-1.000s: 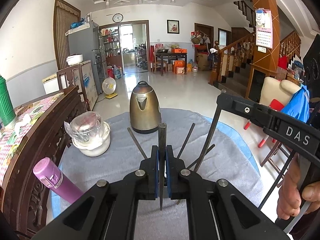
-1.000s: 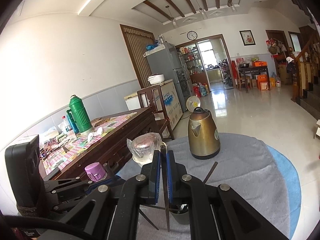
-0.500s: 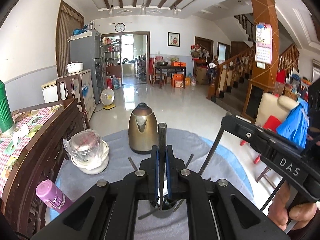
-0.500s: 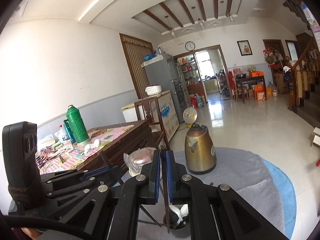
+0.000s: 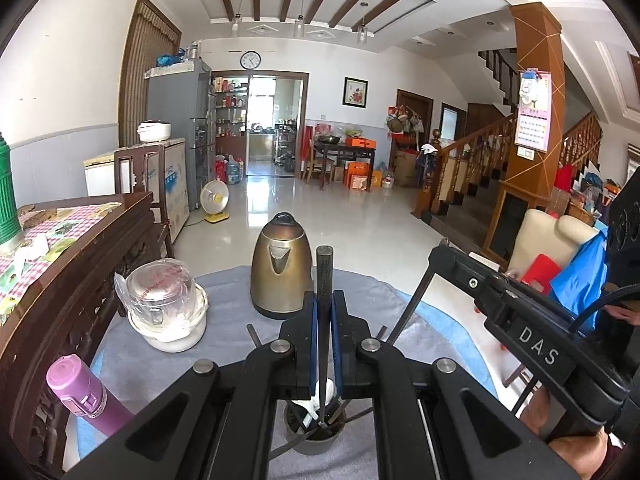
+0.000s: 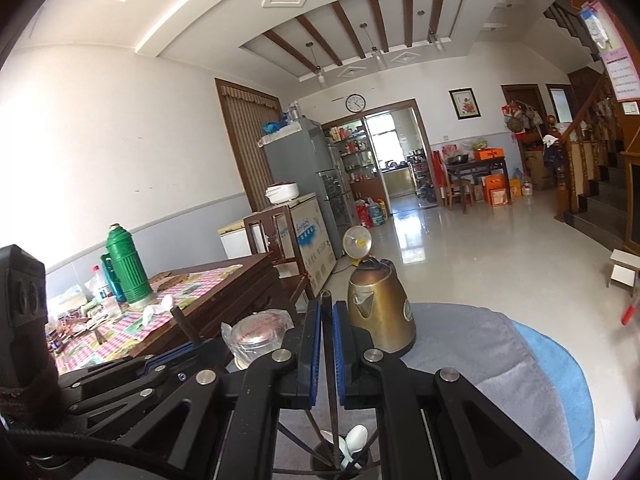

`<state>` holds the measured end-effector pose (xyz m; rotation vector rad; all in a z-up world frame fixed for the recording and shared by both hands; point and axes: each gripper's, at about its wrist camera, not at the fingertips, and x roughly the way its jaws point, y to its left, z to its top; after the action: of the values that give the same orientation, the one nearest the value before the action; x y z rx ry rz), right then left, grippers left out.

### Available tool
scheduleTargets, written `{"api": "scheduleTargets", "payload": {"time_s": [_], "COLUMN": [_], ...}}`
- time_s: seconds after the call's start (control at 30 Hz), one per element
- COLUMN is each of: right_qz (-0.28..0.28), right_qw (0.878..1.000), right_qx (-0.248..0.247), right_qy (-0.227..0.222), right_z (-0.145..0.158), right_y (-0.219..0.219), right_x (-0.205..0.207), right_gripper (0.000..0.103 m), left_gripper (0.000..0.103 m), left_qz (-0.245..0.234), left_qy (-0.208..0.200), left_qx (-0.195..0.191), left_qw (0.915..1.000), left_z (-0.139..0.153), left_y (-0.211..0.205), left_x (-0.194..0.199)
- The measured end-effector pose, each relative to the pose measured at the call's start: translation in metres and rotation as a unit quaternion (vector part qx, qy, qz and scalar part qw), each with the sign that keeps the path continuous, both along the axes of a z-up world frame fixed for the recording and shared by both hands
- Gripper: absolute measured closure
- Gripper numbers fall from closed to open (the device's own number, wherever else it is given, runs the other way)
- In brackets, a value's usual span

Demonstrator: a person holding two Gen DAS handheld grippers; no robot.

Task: Organize utensils
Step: 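Lower both chopsticks into the dark grey cup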

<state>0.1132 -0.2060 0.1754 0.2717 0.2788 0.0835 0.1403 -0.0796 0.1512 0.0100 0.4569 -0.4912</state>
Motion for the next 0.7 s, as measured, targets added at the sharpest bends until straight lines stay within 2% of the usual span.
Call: {"api": "scheduleTargets", "payload": {"time_s": [0.23, 0.43, 0.7], "right_qz": [-0.006, -0.002, -0.001], "right_qw": [1.000, 0.999, 0.999], "right_qx": [0.005, -0.003, -0.005], "right_qy": [0.023, 0.039, 0.050], "right_z": [-0.022, -0.035, -0.041], "right_y": [-0.001, 0.001, 0.004], "right_x": [0.010, 0.009, 0.009], "right_gripper": [0.096, 0.096, 0.096], "left_gripper": [0.096, 0.096, 0.096], "left_qz": [0.018, 0.022, 0.023], "left_qy": [0.010, 0.038, 0.046], "left_qx": [0.009, 0.014, 0.020], "left_qw": [0.9997, 0.9989, 0.9985], "left_z": [-0.024, -0.043, -0.050], "left_y": [-0.006, -0.008, -0.011], "left_x": [0.008, 0.015, 0.016]}}
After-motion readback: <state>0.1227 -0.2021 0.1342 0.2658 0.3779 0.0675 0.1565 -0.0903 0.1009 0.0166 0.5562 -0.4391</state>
